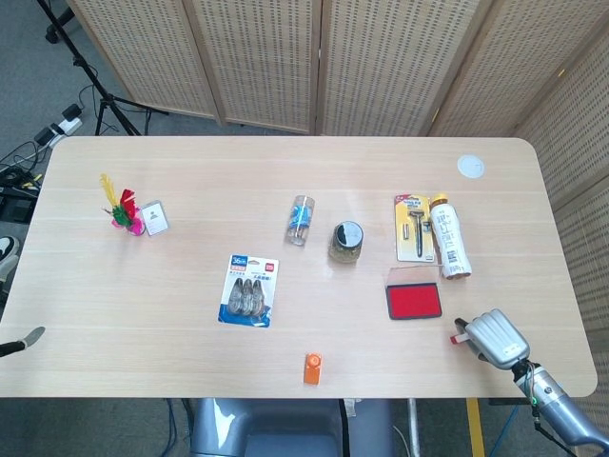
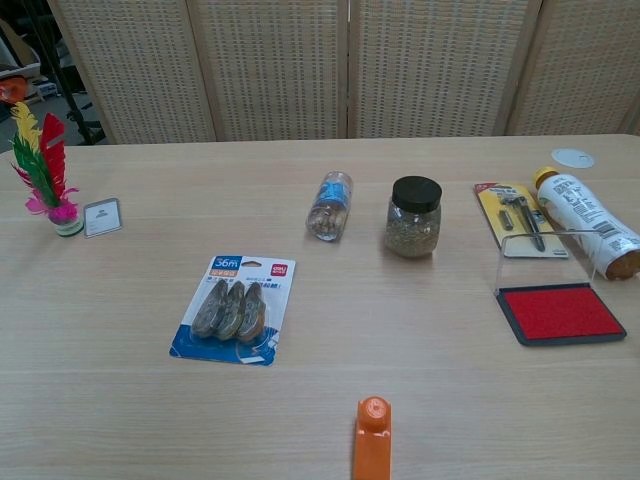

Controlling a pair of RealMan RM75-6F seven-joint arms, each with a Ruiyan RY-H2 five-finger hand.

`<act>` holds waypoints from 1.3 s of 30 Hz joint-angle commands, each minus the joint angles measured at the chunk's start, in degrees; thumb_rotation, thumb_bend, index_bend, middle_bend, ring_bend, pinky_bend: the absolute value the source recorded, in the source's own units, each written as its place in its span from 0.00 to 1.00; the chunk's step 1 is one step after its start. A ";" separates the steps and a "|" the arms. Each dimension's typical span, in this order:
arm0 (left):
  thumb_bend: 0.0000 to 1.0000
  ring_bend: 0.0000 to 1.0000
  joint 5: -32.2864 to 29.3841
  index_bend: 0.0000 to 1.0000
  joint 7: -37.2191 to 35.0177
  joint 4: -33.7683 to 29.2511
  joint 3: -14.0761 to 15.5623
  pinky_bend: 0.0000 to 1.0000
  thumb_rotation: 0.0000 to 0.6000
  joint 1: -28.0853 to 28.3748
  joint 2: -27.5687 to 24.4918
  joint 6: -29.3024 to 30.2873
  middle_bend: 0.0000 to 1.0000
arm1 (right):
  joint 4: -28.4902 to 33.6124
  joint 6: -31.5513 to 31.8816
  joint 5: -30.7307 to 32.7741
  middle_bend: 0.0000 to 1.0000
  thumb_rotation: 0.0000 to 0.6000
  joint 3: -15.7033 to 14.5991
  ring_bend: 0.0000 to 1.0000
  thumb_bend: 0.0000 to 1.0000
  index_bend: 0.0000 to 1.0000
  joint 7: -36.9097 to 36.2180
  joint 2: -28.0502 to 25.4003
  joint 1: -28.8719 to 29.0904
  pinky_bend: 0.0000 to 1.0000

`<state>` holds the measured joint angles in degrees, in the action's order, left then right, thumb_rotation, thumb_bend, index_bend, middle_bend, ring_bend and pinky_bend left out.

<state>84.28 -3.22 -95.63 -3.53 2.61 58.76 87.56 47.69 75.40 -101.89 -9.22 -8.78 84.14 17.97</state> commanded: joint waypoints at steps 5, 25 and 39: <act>0.00 0.00 0.01 0.00 0.00 0.07 0.01 0.00 1.00 -0.01 0.05 0.00 0.00 | 2.01 3.80 -0.42 0.96 1.00 0.63 1.00 0.47 0.54 0.42 -1.15 -0.41 1.00; 0.00 0.00 -0.37 0.00 -0.54 0.07 -0.05 0.00 1.00 0.08 -0.20 -0.49 0.00 | 33.60 -9.24 3.37 0.96 1.00 7.20 1.00 0.49 0.54 25.58 -10.56 9.35 1.00; 0.00 0.00 -0.82 0.00 -0.88 0.55 -0.02 0.00 1.00 0.51 -0.19 -1.63 0.00 | 40.93 -17.54 16.93 0.96 1.00 13.01 1.00 0.52 0.54 45.90 -6.22 12.17 1.00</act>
<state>83.47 -4.11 -95.08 -3.54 3.10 58.56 85.93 87.38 58.91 -86.95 2.81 33.89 76.73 29.68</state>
